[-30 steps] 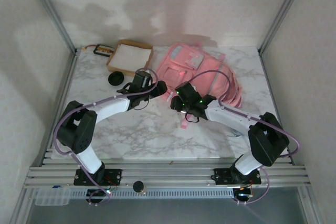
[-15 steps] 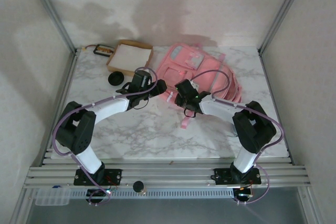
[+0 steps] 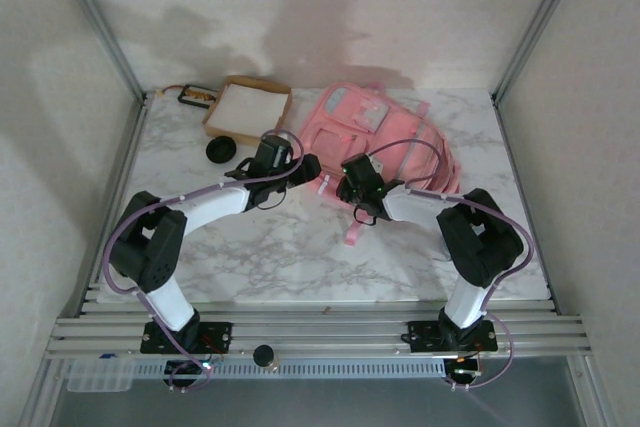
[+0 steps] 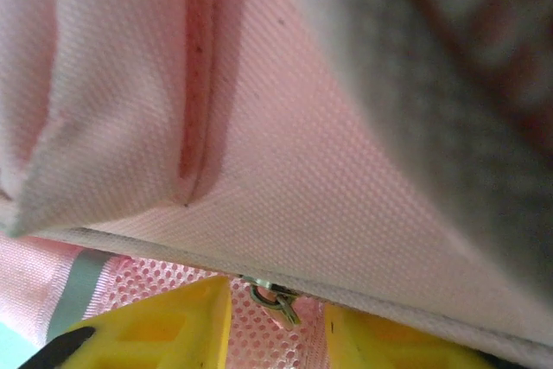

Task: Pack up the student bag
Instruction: Zip the student bag at the center of the table.

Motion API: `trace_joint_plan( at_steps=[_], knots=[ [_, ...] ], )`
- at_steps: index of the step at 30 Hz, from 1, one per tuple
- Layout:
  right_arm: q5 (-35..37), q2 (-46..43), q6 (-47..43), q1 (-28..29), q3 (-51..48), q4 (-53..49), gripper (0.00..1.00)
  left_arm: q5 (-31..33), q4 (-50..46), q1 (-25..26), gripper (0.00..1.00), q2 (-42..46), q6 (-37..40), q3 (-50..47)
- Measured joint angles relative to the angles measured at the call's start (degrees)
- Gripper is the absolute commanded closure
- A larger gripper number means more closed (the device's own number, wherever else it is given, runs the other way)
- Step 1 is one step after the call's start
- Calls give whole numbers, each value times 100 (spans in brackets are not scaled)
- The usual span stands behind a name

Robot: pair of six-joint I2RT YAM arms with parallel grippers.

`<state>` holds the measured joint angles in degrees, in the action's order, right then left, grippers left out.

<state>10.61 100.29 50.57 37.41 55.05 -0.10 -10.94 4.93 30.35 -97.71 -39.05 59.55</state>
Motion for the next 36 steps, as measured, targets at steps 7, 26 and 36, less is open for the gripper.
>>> trace_joint_plan(
  at_steps=[7,26,36],
  knots=[
    [-26,17,-125,-4,-210,551,76,0,-2,107,26,-146,0,101],
    [-149,-376,-647,-31,-260,321,98,22,103,286,29,-243,-538,286],
    [-535,-992,-1060,-68,-138,-503,100,42,1075,640,46,-828,-2122,306]
  ],
)
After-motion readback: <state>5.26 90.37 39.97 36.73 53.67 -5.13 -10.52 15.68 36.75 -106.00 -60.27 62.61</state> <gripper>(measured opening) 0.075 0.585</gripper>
